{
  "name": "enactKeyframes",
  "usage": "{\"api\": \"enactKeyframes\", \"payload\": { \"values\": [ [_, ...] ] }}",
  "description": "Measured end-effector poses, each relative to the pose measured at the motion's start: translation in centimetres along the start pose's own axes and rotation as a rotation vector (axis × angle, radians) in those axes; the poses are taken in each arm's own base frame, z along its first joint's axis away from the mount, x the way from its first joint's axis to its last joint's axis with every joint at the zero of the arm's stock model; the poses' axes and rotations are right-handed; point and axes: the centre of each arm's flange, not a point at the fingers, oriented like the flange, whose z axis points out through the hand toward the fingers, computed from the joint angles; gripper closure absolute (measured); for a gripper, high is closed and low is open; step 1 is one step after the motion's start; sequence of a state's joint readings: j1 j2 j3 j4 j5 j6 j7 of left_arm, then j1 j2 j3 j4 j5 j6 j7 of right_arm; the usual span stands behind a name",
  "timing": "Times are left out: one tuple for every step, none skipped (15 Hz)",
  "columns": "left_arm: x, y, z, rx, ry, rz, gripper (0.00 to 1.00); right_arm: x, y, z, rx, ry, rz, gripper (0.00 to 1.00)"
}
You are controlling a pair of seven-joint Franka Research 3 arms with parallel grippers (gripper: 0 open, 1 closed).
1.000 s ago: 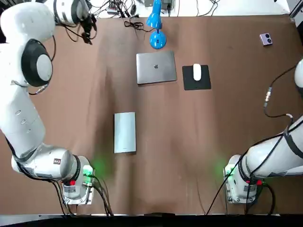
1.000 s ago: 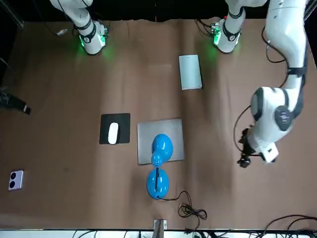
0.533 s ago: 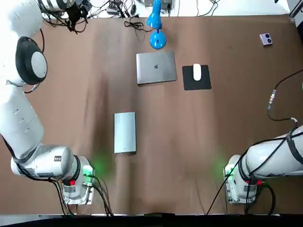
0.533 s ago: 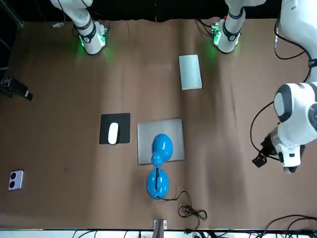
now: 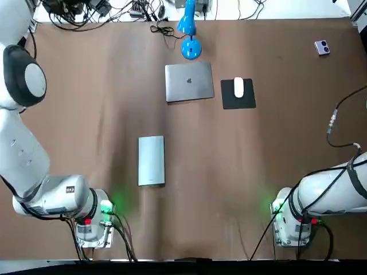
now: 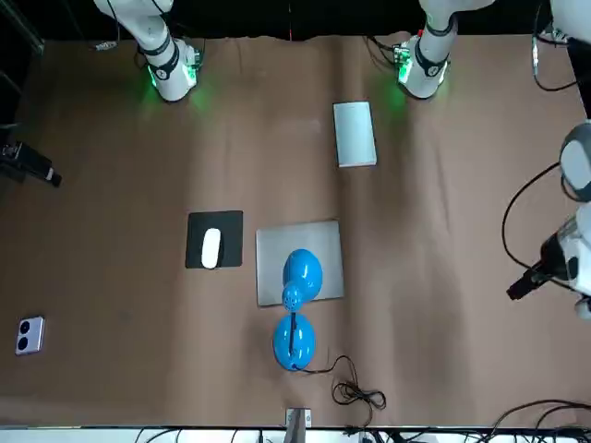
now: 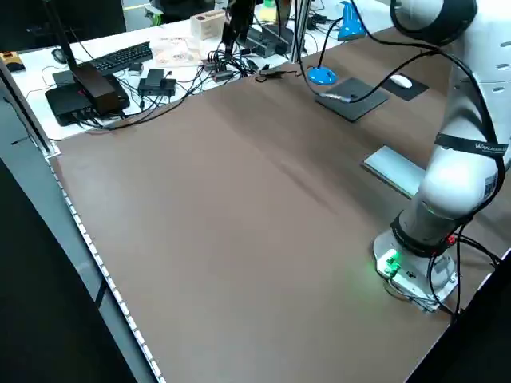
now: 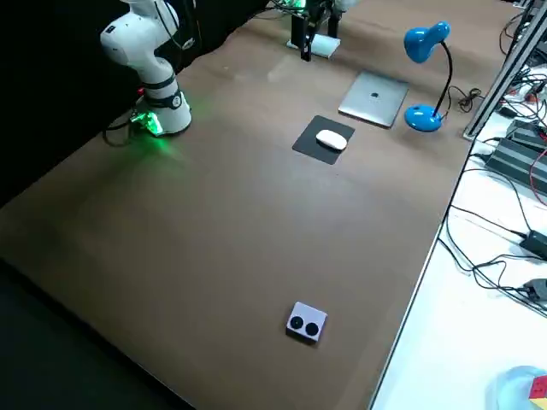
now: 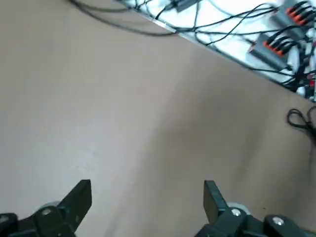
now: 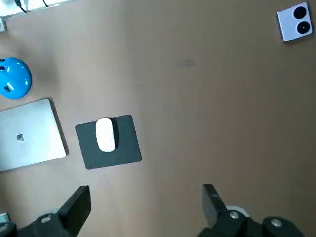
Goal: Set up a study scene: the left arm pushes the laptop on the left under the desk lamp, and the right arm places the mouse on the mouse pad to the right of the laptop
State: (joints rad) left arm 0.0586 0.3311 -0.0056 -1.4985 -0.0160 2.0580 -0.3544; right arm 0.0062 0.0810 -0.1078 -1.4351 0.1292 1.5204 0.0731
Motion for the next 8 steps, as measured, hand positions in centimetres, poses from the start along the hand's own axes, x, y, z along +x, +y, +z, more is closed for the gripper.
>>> {"api": "enactKeyframes", "payload": {
  "values": [
    [-0.3, 0.0, -1.8, -0.003, 0.007, 0.047, 0.00, 0.0, 0.2, 0.0, -0.001, 0.001, 0.003, 0.00],
    [-0.8, 0.0, -3.7, -0.002, 0.003, 0.115, 0.00, 0.0, 0.3, 0.0, -0.010, 0.001, 0.003, 0.00],
    [-1.4, 0.0, -5.6, -0.002, 0.000, 0.190, 0.00, 0.0, 0.4, 0.0, -0.028, 0.002, 0.002, 0.00],
    [-2.0, 0.1, -7.3, -0.002, -0.002, 0.249, 0.00, 0.0, 0.4, 0.0, -0.040, 0.003, 0.000, 0.00],
    [-2.6, 0.2, -9.0, -0.003, -0.004, 0.291, 0.00, 0.0, 0.3, 0.0, -0.045, 0.003, -0.002, 0.00],
    [-3.4, 0.5, -10.6, -0.006, 0.000, 0.316, 0.00, 0.0, 0.3, 0.0, -0.047, 0.004, -0.004, 0.00],
    [-4.1, 1.0, -12.3, -0.011, 0.011, 0.332, 0.00, 0.0, 0.2, 0.0, -0.049, 0.004, -0.005, 0.00],
    [-4.9, 1.6, -14.0, -0.018, 0.026, 0.347, 0.00, 0.0, 0.2, 0.0, -0.050, 0.004, -0.005, 0.00]
  ]
}}
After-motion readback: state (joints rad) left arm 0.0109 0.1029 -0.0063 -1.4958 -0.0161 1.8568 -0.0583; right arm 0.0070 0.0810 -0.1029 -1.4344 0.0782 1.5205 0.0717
